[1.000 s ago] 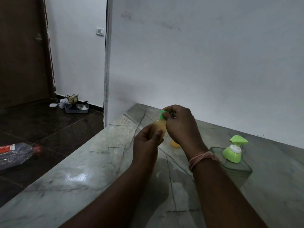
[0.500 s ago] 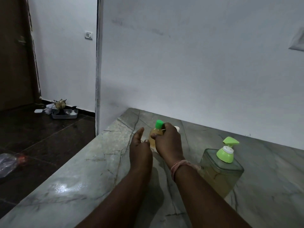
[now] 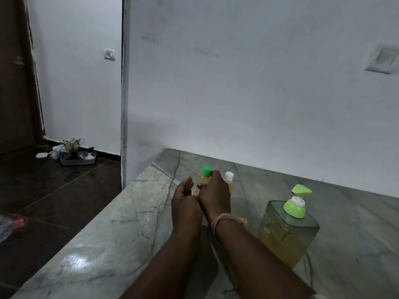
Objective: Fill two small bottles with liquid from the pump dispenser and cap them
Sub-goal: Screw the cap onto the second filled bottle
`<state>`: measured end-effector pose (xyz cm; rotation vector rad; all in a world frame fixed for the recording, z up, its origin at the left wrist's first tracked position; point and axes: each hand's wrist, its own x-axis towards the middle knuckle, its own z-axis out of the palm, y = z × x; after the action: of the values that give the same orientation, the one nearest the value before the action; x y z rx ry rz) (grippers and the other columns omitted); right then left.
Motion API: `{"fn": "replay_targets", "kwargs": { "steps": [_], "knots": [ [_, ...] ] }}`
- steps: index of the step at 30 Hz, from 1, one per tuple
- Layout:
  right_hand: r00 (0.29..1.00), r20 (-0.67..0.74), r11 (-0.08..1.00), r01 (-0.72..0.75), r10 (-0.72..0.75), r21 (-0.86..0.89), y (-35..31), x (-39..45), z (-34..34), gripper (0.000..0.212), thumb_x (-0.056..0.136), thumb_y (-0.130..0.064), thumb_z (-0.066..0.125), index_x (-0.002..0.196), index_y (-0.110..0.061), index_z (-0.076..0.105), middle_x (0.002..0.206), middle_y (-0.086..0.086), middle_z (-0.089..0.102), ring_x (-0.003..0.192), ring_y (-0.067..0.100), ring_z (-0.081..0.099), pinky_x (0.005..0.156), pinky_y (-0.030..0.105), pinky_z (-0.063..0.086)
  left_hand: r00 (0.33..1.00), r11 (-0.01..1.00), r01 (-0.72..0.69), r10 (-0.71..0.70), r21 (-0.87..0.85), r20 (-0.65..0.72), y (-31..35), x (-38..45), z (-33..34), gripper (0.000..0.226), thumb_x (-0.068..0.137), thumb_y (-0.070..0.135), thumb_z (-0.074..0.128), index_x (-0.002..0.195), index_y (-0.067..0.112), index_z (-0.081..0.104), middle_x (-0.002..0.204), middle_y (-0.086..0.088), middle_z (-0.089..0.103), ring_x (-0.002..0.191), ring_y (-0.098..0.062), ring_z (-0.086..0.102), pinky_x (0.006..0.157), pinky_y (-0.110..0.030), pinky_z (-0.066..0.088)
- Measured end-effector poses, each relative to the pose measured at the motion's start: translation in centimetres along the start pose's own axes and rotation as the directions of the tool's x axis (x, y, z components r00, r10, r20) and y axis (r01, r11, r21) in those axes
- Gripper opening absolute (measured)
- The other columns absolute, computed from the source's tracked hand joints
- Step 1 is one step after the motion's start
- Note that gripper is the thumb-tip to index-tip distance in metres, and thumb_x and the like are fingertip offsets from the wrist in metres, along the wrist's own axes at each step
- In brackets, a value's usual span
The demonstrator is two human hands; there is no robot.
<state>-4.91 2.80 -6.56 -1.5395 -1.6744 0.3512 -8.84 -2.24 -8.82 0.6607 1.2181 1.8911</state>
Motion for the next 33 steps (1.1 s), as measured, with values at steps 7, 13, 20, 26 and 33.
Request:
{"fn": "replay_targets", "kwargs": {
  "steps": [7, 13, 20, 26, 33],
  "knots": [
    [0.999, -0.046, 0.999, 0.011, -0.013, -0.042, 0.4, -1.5, -1.6, 0.034, 0.094, -0.020, 0.062, 0.125, -0.013, 0.051, 0.118, 0.008, 0.065, 0.110, 0.025, 0.062, 0.085, 0.033, 0.050, 1.000, 1.000, -0.026, 0.026, -0.006, 0.012, 0.0, -0.3, -0.1, 0.059, 0.088, -0.015, 0.038, 0.130, 0.023, 0.056, 0.134, 0.002, 0.055, 0.125, -0.014, 0.048, 0.071, -0.017, 0.043],
    [0.994, -0.089, 0.994, 0.060, -0.068, -0.088, 0.4, -3.7, -4.1, 0.018, 0.095, -0.023, 0.060, 0.111, -0.015, 0.060, 0.106, 0.006, 0.068, 0.099, 0.023, 0.065, 0.079, 0.032, 0.052, 0.993, 0.994, -0.088, 0.082, 0.064, 0.082, 0.4, -1.4, 0.0, 0.054, 0.085, -0.012, 0.042, 0.115, 0.029, 0.061, 0.125, 0.002, 0.063, 0.119, -0.016, 0.055, 0.097, -0.037, 0.049],
    [0.991, -0.070, 0.990, 0.109, -0.115, -0.084, 1.0, -7.2, -8.5, 0.019, 0.096, -0.023, 0.051, 0.103, -0.012, 0.064, 0.099, 0.008, 0.068, 0.093, 0.025, 0.065, 0.068, 0.029, 0.046, 0.957, 0.978, -0.087, 0.028, 0.191, 0.289, 2.8, -5.2, 0.6, 0.037, 0.087, -0.006, 0.044, 0.114, 0.008, 0.066, 0.109, -0.009, 0.068, 0.100, -0.017, 0.064, 0.082, -0.032, 0.054],
    [0.992, -0.004, 0.991, 0.127, -0.127, -0.034, 2.1, -10.7, -12.7, 0.018, 0.090, -0.024, 0.058, 0.090, -0.011, 0.070, 0.088, 0.008, 0.072, 0.085, 0.026, 0.067, 0.064, 0.026, 0.045, 0.954, 0.965, -0.021, -0.058, 0.260, 0.295, 4.8, -8.7, 1.4, 0.030, 0.088, -0.002, 0.047, 0.103, 0.010, 0.070, 0.107, -0.016, 0.069, 0.101, -0.031, 0.065, 0.092, -0.046, 0.053],
    [0.988, -0.043, 0.987, 0.149, -0.147, 0.053, 6.5, -12.9, -17.8, 0.034, 0.078, -0.045, 0.056, 0.063, -0.016, 0.065, 0.059, 0.003, 0.067, 0.059, 0.023, 0.068, 0.059, 0.041, 0.059, 0.917, 0.961, 0.133, -0.212, 0.242, 0.337, 4.2, -13.2, 1.5, 0.027, 0.094, 0.007, 0.054, 0.119, 0.006, 0.062, 0.096, -0.012, 0.063, 0.083, -0.022, 0.056, 0.071, -0.031, 0.049]
  ]
}}
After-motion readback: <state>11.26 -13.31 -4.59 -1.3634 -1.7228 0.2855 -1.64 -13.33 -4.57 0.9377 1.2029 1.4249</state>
